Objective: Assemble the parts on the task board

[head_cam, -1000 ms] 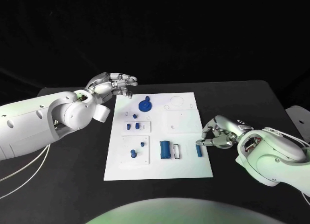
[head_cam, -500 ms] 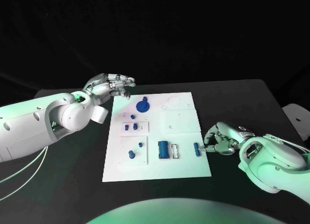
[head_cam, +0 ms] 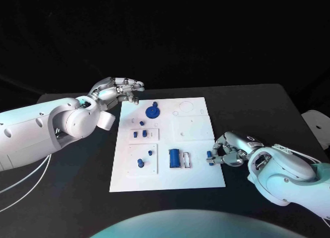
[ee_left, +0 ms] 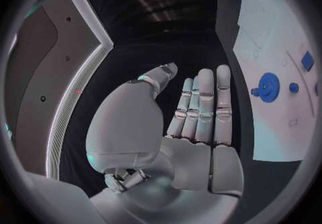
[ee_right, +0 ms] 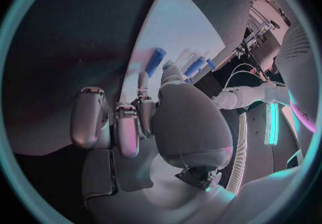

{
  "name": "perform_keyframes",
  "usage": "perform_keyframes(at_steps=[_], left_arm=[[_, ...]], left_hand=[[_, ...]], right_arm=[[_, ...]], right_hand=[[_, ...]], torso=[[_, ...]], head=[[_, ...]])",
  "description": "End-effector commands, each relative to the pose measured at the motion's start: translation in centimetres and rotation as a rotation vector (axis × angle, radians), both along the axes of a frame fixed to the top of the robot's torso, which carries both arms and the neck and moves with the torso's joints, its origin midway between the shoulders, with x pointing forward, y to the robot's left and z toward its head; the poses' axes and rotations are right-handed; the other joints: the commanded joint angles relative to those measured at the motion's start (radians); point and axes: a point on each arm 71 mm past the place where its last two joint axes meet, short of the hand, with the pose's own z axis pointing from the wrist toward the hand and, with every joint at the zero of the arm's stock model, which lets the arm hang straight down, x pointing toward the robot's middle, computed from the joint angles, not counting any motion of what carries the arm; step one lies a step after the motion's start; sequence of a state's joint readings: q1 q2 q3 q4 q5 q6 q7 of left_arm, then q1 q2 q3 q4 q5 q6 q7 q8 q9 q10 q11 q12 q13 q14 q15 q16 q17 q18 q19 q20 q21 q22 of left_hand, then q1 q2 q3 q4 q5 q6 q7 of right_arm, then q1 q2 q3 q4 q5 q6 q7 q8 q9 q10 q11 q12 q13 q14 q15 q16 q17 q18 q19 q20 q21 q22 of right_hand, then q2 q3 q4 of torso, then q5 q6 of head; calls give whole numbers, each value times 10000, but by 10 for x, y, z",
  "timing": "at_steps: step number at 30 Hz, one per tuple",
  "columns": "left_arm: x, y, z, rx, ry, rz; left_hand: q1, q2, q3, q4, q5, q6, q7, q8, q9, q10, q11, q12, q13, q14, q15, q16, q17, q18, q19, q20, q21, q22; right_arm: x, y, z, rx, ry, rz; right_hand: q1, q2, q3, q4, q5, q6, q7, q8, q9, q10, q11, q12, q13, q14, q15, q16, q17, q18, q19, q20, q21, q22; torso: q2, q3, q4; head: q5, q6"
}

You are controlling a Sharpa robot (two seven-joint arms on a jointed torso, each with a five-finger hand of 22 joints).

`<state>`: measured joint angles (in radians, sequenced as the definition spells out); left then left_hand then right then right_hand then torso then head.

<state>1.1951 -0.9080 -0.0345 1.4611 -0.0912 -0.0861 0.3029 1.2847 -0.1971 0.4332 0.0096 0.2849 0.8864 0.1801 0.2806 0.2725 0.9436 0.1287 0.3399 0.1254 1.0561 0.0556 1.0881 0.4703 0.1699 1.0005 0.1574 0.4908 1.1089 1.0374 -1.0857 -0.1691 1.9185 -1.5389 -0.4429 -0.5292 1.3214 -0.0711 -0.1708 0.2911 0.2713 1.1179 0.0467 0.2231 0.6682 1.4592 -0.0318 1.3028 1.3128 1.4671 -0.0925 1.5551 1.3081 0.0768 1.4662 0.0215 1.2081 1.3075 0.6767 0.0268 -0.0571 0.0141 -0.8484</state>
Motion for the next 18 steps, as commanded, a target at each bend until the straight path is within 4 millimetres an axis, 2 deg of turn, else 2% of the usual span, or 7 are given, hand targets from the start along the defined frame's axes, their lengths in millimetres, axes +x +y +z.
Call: perform_keyframes(at_steps=[1,13,18], left_arm=[[-1,-2,1,-123,-27,-113],[-1,-1,1,-110,-21,-90],[-1,0,1,-106,-19,-82]], left_hand=[[20,92,-70,7,25,-54,4,55,-5,-92,5,37,-10,-69,3,50,-9,113,23,36,-48,-10],[20,92,-70,7,25,-54,4,55,-5,-92,5,37,-10,-69,3,50,-9,113,23,36,-48,-10],[20,92,-70,7,25,-54,4,55,-5,-92,5,37,-10,-69,3,50,-9,113,23,36,-48,-10]], right_arm=[[1,0,-4,-300,132,108],[2,3,-19,-788,568,342],[1,5,-21,-837,614,405]], right_hand=[[82,119,-36,-1,59,69,-44,31,17,35,31,39,700,936,55,16,2141,-92,120,19,1,1728],[1005,314,69,-44,263,60,-91,-58,-7,21,-18,13,691,934,8,9,2128,-88,119,-21,-30,1726],[1468,385,242,-33,-16,100,-110,-105,-42,25,-36,25,706,936,-8,11,2138,-94,129,-38,-7,1734]], torso=[[-5,-1,3],[-10,5,-5],[-15,-1,-11]], head=[[18,-10],[72,-57],[76,-70]])
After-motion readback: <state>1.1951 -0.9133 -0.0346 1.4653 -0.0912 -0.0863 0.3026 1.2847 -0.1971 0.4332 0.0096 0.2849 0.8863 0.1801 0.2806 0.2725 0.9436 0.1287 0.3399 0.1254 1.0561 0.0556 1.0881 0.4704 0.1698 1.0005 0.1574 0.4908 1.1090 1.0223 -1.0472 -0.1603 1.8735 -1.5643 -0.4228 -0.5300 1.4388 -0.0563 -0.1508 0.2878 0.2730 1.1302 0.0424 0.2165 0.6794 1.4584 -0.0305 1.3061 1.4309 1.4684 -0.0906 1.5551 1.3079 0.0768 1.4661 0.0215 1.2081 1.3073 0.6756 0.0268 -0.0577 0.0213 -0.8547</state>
